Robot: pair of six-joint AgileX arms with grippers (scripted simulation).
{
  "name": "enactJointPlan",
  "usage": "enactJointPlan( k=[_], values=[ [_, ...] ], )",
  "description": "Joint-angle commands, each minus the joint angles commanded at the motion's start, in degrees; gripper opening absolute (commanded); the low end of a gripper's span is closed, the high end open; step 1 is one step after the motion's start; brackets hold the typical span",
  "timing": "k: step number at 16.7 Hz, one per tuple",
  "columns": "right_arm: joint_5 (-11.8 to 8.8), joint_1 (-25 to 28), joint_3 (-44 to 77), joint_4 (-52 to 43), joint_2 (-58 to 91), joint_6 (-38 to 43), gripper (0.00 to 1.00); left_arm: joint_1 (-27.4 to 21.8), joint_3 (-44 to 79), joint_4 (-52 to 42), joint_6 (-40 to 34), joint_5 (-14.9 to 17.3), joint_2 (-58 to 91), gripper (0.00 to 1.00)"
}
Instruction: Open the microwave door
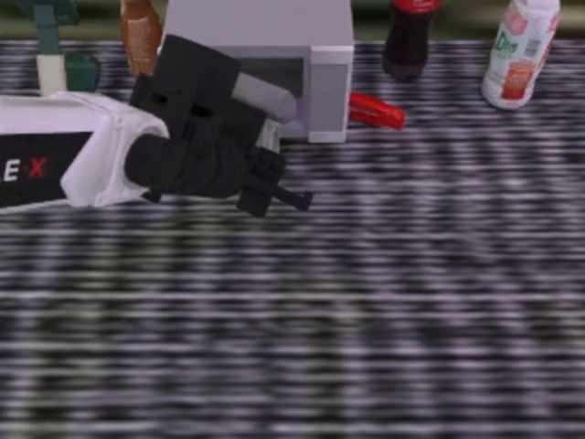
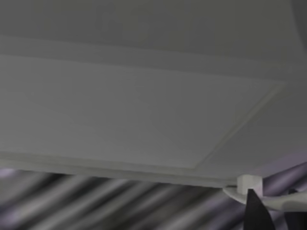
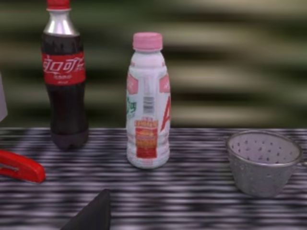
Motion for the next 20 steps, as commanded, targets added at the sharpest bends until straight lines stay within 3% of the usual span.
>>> enactJointPlan(
  k=[11,20],
  values=[
    [0.0,0.0,0.0,0.0,0.0,0.0,1.0,1.2,-1.3,0.0,2.8,2.4,-1.1,0.0],
    [0.0,0.0,0.0,0.0,0.0,0.0,1.0,1.2,-1.4,0.0,2.9,2.5,-1.1,0.0]
  ],
)
